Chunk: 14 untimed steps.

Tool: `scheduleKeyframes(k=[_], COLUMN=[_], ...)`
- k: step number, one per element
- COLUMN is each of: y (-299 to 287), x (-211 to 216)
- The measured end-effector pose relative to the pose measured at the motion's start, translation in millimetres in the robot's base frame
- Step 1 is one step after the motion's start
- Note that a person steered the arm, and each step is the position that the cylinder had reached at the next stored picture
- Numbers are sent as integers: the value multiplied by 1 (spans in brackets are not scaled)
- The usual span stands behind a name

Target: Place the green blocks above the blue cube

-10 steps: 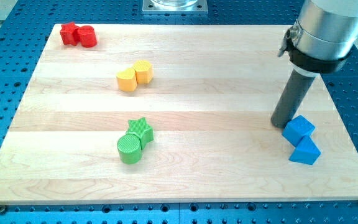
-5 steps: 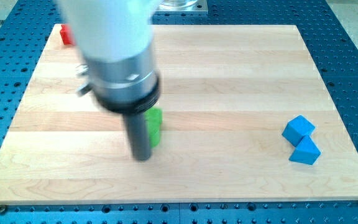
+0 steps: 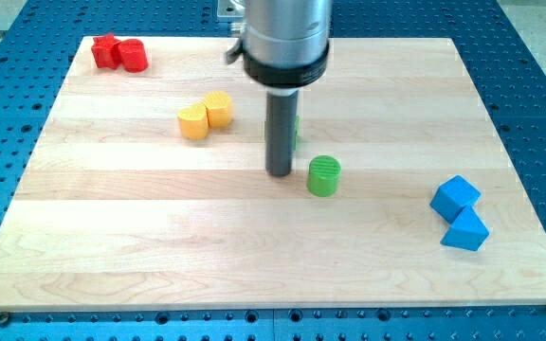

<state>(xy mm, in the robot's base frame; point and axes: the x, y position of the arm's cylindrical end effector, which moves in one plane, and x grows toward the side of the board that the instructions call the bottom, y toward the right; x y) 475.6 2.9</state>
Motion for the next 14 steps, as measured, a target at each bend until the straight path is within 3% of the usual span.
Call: scheduleKeyframes(k=[1, 2, 3, 4, 6, 8, 9, 10, 13, 14], y=[53, 85, 50, 127, 162, 198, 163, 153, 217, 178], x=[8, -24, -30, -26, -53, -42, -73, -53, -19, -71])
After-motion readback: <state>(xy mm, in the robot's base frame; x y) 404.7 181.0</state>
